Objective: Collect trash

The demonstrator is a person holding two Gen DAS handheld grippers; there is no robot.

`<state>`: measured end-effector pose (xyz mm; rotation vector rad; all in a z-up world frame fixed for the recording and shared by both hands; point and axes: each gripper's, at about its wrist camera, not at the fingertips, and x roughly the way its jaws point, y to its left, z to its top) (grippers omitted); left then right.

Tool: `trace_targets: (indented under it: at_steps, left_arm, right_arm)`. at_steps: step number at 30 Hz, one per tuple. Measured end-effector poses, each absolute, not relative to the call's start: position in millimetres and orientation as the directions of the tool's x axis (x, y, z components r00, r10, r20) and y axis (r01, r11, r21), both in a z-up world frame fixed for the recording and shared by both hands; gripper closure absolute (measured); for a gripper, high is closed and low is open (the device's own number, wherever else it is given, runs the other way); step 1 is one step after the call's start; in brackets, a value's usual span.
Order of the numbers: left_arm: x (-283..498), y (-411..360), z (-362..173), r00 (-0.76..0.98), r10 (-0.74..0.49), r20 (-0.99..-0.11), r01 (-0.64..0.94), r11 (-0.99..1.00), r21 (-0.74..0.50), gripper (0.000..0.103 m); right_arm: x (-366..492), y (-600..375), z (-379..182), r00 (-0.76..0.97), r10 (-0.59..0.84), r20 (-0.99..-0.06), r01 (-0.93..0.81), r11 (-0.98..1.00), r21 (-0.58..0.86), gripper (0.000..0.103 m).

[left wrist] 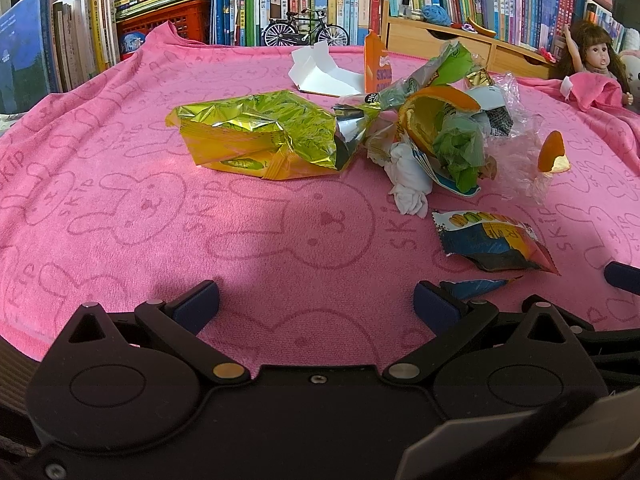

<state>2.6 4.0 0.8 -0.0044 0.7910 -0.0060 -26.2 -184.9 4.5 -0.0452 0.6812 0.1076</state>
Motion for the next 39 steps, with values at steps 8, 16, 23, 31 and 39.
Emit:
trace_targets:
  at_steps: [8, 16, 23, 31, 39]
  left_arm:
    - [-2, 3, -2, 0.727, -0.008, -0.687, 0.010, 1.000, -0.002, 0.000]
    - [1, 9, 6, 0.709, -0.039, -0.704, 0.011, 0.999, -0.044, 0.000]
    - [-4, 21, 23, 0.751, -0.048, -0.659, 0.007, 0.998, -0.064, 0.000]
    - [0, 42, 38, 0.781, -0.008, -0.624, -0.041, 0.997, -0.063, 0.000]
    - [-4, 54, 34, 0.768, -0.050, -0.638, -0.035, 0.992, -0.120, 0.000]
  right_arm:
    - [-31, -190, 4, 0.787, 0.111, -0.607, -0.132, 0.991, 0.010, 0.000]
    - [-38, -200, 18, 0.815, 0.169, -0.554, -0.155, 0.985, 0.073, 0.000]
    - [-35, -203, 33, 0.841, 0.189, -0.506, -0.159, 0.982, 0.103, 0.000]
    - [-13, -184, 40, 0.842, 0.241, -0.483, -0.217, 0.970, 0.106, 0.000]
    - [-3, -158, 17, 0.807, 0.247, -0.536, -0.277, 0.961, 0.026, 0.006]
